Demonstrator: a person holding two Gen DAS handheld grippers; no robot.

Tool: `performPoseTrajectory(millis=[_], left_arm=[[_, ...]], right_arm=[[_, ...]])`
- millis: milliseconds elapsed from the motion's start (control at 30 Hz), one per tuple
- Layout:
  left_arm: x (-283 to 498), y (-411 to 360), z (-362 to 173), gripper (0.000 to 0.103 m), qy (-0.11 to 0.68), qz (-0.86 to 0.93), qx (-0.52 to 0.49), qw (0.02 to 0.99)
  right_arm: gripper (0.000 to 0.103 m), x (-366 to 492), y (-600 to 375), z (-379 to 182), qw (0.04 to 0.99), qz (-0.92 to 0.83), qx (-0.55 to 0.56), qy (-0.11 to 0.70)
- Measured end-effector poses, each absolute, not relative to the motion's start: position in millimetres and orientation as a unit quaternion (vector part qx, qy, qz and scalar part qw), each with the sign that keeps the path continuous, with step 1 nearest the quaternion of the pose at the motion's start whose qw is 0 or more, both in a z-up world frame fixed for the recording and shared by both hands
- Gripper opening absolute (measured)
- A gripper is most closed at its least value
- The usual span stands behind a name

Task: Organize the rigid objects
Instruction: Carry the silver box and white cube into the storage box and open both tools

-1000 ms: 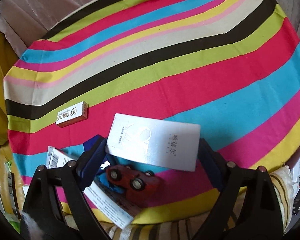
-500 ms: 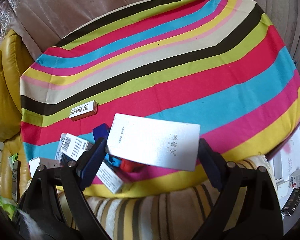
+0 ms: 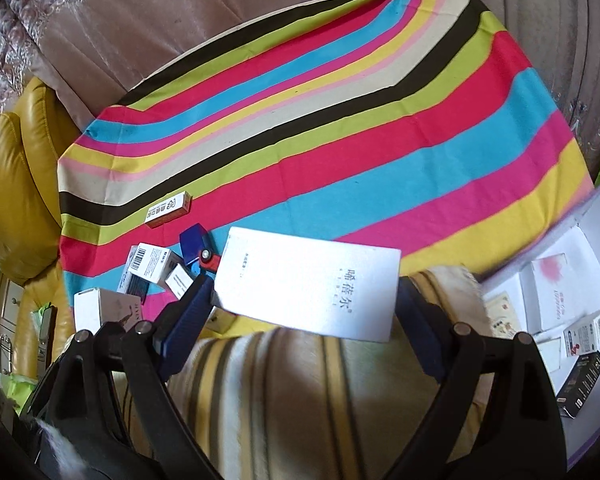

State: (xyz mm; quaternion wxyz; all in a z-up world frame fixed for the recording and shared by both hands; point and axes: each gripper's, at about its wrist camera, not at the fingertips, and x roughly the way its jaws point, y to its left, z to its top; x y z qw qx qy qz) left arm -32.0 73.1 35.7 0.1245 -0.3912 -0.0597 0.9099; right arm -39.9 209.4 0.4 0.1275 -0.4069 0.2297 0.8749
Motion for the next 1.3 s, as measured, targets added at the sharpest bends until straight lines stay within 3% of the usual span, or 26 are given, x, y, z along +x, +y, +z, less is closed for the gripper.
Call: performPoseTrajectory(millis=[833,1300], left_arm=[[18.1,174.7,41.4,0.048,0.019,0.884,-0.404,0.235],[58.9,231.3,42.4,0.048,0.053,0.848,-0.393,0.351]], right_arm=[[0.091,67.5,309.8,-9.0,0.205,0.852,-0.386,0.288],[0.091,129.6,356.0,-0.1,0.296,0.85,-0.378,0.219]])
